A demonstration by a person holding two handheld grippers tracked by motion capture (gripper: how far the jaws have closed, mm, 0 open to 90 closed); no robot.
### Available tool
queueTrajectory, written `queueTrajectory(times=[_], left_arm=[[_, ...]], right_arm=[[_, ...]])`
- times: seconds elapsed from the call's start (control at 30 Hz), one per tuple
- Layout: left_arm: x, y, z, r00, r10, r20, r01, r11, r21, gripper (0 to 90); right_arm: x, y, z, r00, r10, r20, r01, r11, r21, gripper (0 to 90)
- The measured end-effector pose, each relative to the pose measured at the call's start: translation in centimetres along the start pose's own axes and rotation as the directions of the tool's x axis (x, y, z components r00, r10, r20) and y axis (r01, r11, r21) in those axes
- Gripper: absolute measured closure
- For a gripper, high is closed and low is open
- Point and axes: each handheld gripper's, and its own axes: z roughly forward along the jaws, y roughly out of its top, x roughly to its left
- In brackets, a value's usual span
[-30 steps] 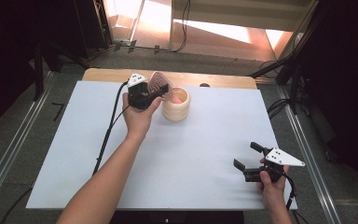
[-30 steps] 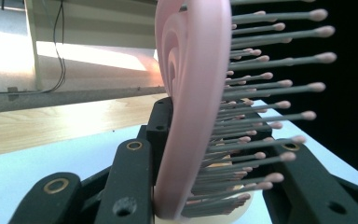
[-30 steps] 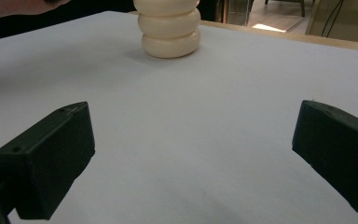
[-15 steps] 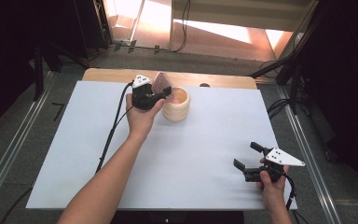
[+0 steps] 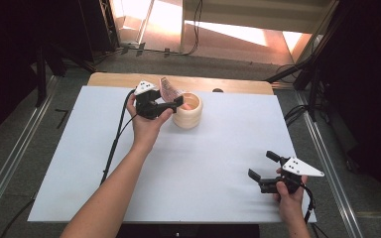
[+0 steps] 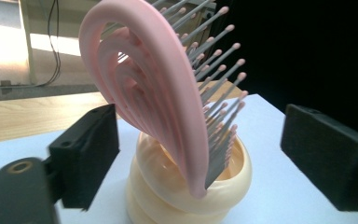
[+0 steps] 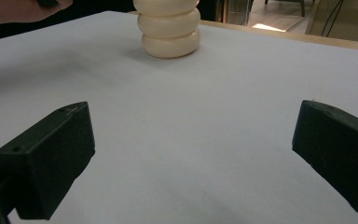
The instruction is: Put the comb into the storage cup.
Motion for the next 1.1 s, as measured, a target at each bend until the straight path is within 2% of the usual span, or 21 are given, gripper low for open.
queueTrajectory(times=[0.07, 0.1, 0.13, 0.27, 0.57, 0.67, 0.87, 1.1], left_arm=[[-0.1, -0.1, -0.2, 1.0000, 0.009, 0.000, -0.009, 0.9999, 0.007, 7.1], [-0.1, -0.2, -0.3, 0.9999, 0.013, -0.004, -0.013, 0.9999, 0.003, 1.0], [0.0, -0.3, -0.5, 0.9999, 0.013, 0.010, -0.013, 0.9999, -0.005, 0.2], [0.1, -0.7, -1.1, 0.9988, 0.027, 0.041, -0.026, 0.9995, -0.018, 0.0], [0.0, -1.3, -2.5, 0.9946, 0.076, 0.071, -0.073, 0.9966, -0.036, 0.0], [-0.2, -1.6, -2.9, 0.9922, 0.098, 0.078, -0.096, 0.9949, -0.031, 0.0], [-0.2, -2.1, -4.1, 0.9901, 0.109, 0.088, -0.105, 0.9931, -0.052, 0.0], [-0.4, -3.0, -5.3, 0.9858, 0.135, 0.100, -0.131, 0.9901, -0.051, 0.0]], right_arm=[[0.0, 0.0, 0.0, 1.0000, -0.002, 0.001, 0.002, 1.000, -0.002, 0.0], [0.0, 0.0, 0.0, 1.0000, -0.001, 0.000, 0.001, 1.000, -0.001, 0.0], [0.0, 0.0, 0.0, 1.0000, -0.001, 0.001, 0.001, 1.000, -0.003, 0.0], [0.0, 0.0, 0.0, 1.0000, -0.001, -0.001, 0.001, 1.000, -0.002, 0.0], [0.0, 0.0, 0.0, 1.0000, -0.003, -0.001, 0.003, 1.000, -0.006, 0.0], [0.0, 0.0, 0.0, 1.0000, -0.003, 0.002, 0.003, 1.000, -0.009, 0.0], [0.0, 0.0, -0.1, 1.0000, 0.002, 0.001, -0.002, 1.000, -0.009, 0.0], [0.0, 0.0, 0.0, 1.0000, 0.001, 0.003, -0.001, 1.000, -0.009, 0.0]])
